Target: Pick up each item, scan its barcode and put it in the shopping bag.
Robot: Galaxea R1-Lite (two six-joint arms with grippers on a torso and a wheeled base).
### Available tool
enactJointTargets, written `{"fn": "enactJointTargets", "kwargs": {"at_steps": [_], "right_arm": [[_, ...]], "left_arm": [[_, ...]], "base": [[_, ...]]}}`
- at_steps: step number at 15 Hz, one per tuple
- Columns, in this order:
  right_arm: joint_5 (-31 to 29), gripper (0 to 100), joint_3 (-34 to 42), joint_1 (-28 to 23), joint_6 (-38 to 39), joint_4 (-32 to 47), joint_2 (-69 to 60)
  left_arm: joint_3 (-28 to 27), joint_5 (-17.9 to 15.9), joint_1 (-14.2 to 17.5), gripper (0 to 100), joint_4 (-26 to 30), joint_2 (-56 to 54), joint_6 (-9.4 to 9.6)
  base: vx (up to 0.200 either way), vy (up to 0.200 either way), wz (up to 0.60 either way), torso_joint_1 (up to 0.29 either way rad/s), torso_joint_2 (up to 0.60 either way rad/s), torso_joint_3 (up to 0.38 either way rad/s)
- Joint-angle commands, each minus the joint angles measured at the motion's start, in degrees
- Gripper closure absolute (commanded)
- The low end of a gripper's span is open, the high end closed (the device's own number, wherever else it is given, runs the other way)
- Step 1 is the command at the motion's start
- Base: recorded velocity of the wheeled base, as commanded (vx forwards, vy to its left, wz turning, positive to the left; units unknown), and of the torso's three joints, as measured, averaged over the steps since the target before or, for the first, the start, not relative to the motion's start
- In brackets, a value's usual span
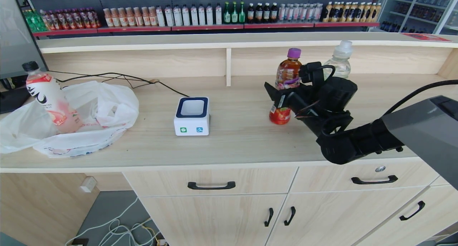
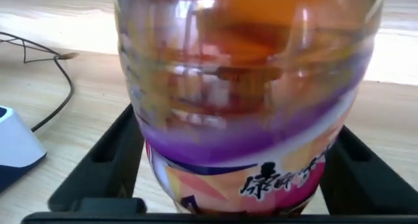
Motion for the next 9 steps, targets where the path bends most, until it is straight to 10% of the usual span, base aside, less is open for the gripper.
{"fn": "enactJointTargets", "kwargs": {"at_steps": [1, 9], "right_arm": [[-0.06, 100, 0.14, 0.11, -0.04, -0.22, -0.16], [-0.15, 100, 6.56, 2.57, 0.05, -0.40, -8.43]], "left_arm": [[0.00, 0.00, 0.00, 0, 0.00, -0.02, 0.02], [0.00, 0.00, 0.00, 0, 0.00, -0.02, -0.07]], "base": [[0.000, 0.000, 0.00, 0.000, 0.00, 0.000], [0.000, 0.000, 0.00, 0.000, 0.00, 0.000]]}}
